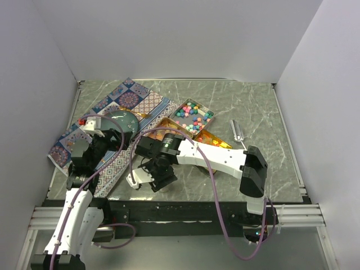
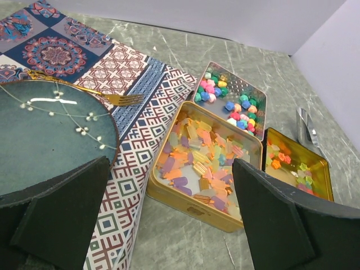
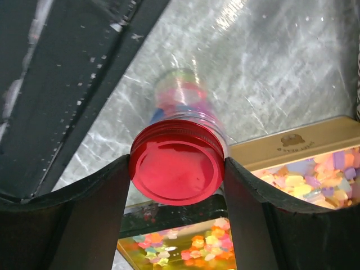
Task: Pack the candies
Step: Close the bottle lid on the packing bottle, then move the packing bottle to the center of the board.
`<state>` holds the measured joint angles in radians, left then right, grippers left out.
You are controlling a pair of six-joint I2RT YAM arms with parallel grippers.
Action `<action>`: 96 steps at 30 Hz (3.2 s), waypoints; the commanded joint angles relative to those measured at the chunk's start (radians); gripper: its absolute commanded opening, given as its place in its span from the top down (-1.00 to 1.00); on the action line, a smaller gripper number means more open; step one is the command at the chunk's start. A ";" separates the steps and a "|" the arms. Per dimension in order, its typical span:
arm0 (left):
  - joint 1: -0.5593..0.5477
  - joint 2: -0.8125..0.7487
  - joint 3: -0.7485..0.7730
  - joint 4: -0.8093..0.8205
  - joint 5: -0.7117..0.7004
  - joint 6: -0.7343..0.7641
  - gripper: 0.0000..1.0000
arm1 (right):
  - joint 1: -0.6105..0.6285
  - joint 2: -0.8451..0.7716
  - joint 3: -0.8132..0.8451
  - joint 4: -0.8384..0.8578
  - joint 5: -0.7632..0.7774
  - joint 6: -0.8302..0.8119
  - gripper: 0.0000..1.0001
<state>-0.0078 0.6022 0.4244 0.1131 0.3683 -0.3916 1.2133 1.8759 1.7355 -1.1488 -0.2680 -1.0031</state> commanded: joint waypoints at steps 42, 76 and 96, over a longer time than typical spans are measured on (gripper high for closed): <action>-0.009 -0.061 -0.003 -0.030 0.253 0.209 -0.93 | -0.179 -0.253 -0.253 0.075 0.064 0.156 -1.00; 0.042 0.109 0.267 -0.718 0.877 0.847 -0.94 | -0.675 -0.480 -0.172 0.388 -0.177 0.626 -1.00; 0.026 0.645 0.347 -1.437 0.777 2.420 -0.94 | -0.867 -0.480 -0.205 0.399 -0.151 0.618 -1.00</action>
<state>0.0994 1.2831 0.8192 -1.2678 1.0546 1.8450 0.3588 1.3842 1.5162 -0.7753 -0.4274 -0.3828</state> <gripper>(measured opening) 0.971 0.998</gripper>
